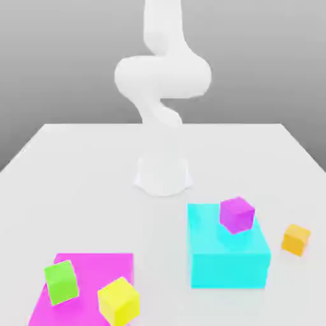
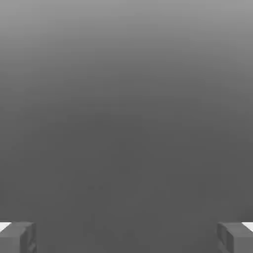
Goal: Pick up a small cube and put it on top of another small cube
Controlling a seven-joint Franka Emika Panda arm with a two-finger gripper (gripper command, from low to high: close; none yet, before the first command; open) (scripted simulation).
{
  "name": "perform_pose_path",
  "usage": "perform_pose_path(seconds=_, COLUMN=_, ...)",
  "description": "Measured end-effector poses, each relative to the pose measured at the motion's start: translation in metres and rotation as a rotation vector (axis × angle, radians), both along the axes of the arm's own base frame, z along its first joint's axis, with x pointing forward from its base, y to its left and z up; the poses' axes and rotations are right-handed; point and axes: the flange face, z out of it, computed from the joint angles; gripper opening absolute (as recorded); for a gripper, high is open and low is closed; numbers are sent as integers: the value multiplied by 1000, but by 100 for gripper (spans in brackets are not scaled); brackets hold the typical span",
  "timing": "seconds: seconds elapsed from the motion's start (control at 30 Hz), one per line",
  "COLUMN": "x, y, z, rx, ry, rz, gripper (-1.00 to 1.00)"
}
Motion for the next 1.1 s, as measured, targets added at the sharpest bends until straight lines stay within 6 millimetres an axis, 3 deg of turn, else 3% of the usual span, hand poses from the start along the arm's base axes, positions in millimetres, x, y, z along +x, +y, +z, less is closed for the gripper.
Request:
perform_pose_path(seconds=0.13, x=38, y=59, z=-80, rx=-61, ry=122, rz=116, gripper=0)
perform_pose_path(seconds=0.3, x=52, y=131, z=-184, rx=-135, ry=264, rz=271, gripper=0)
perform_pose_path(seconds=0.47, x=31, y=196, z=-290, rx=-203, ry=402, rz=438, gripper=0)
perform_pose_path(seconds=0.63, x=-26, y=255, z=-389, rx=-271, ry=536, rz=632, gripper=0)
perform_pose_path(seconds=0.77, x=-82, y=277, z=-460, rx=-310, ry=646, rz=762, gripper=0)
perform_pose_path(seconds=0.97, x=-95, y=281, z=-531, rx=-313, ry=673, rz=789, gripper=0)
perform_pose_path(seconds=1.0, x=-95, y=281, z=-538, rx=-314, ry=673, rz=789, gripper=-100)
perform_pose_path(seconds=1.1, x=-95, y=281, z=-538, rx=-314, ry=673, rz=789, gripper=-100)
